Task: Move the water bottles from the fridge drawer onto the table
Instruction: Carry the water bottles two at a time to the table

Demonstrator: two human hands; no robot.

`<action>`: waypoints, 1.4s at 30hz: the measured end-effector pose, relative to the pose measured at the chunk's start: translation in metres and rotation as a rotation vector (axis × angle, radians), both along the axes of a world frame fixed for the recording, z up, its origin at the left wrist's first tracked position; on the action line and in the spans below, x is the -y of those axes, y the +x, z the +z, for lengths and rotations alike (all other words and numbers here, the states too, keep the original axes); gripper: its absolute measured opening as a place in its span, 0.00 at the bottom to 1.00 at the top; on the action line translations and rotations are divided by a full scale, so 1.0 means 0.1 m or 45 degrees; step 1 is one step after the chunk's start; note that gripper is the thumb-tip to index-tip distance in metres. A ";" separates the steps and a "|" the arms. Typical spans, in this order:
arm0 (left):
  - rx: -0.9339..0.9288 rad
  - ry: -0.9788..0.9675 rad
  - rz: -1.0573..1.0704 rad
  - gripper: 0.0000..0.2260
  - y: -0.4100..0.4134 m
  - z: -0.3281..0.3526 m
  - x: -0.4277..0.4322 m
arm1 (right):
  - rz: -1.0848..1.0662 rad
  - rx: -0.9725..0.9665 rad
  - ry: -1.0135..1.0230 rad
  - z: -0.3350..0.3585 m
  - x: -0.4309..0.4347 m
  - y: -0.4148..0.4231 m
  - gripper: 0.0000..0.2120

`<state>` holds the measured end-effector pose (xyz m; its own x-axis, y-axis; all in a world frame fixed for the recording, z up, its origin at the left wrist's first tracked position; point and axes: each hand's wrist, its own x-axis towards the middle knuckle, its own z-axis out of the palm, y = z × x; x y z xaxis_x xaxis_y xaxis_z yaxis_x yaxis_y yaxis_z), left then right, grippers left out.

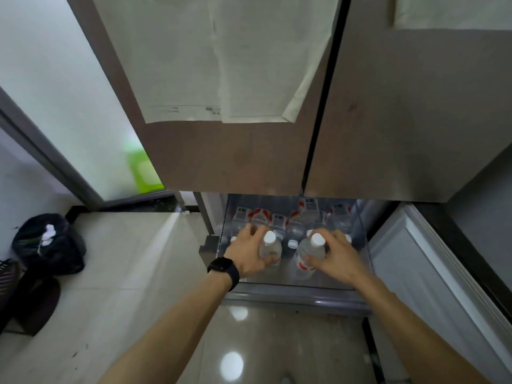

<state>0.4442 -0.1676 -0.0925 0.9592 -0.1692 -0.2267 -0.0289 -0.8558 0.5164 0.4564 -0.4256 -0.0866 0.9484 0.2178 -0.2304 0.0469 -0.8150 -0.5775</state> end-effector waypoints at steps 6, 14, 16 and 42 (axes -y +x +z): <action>-0.152 -0.353 0.171 0.31 0.06 -0.18 0.24 | -0.169 -0.093 0.490 -0.33 -0.08 -0.01 0.39; -0.066 -0.203 0.180 0.23 0.14 -0.34 0.42 | -0.091 -0.185 0.456 -0.63 -0.15 0.13 0.37; -0.068 -0.230 0.192 0.23 0.13 -0.33 0.37 | -0.096 -0.197 0.471 -0.61 -0.15 0.14 0.35; 0.668 -0.385 1.331 0.28 -4.51 1.24 -2.56 | 0.876 0.034 0.677 1.12 -3.58 -2.64 0.32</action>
<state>-0.0072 0.0883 0.0315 0.6279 0.7645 0.1459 0.3392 -0.4376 0.8328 0.1920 -0.0681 0.0249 0.5698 0.8173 0.0852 0.4490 -0.2228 -0.8653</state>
